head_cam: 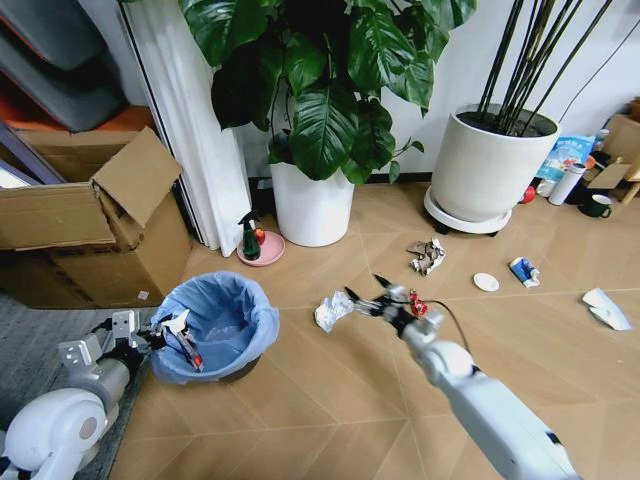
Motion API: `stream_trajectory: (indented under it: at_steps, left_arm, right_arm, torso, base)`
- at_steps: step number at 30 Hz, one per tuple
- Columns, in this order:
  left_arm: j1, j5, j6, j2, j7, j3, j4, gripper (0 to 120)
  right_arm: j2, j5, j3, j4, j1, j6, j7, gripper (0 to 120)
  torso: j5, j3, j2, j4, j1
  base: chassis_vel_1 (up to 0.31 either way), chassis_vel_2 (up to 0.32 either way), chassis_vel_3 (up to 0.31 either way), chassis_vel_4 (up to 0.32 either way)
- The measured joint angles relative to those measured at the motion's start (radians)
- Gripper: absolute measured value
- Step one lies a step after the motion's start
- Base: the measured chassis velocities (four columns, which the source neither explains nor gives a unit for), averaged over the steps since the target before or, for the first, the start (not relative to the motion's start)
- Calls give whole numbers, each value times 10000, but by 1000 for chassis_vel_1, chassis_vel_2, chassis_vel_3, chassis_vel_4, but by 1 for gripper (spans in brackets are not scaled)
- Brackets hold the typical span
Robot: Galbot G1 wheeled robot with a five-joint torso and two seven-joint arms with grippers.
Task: Pick up the trash bin and place the garbage on the floor into it.
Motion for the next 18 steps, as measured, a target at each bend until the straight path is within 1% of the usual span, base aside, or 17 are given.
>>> stream_trajectory:
  at_steps: [2,7,18]
  left_arm:
    - [-3,16,1,-5,-5,21,0,1]
    - [-64,26,58,15,-81,123,9,1]
    - [-86,6,108,28,-138,161,11,1]
  right_arm:
    - [121,-88,29,-168,-32,3,140,100]
    - [801,-406,-136,-665,114,-272,860,100]
    - [1306,-495,-438,-1274,403,-634,1522,100]
  torso:
    - [0,0,0,1,0]
    - [0,0,0,8,0]
    - [-5,1,0,5,0]
  base:
    - [0,0,0,0]
    - [0,0,0,0]
    - [0,0,0,0]
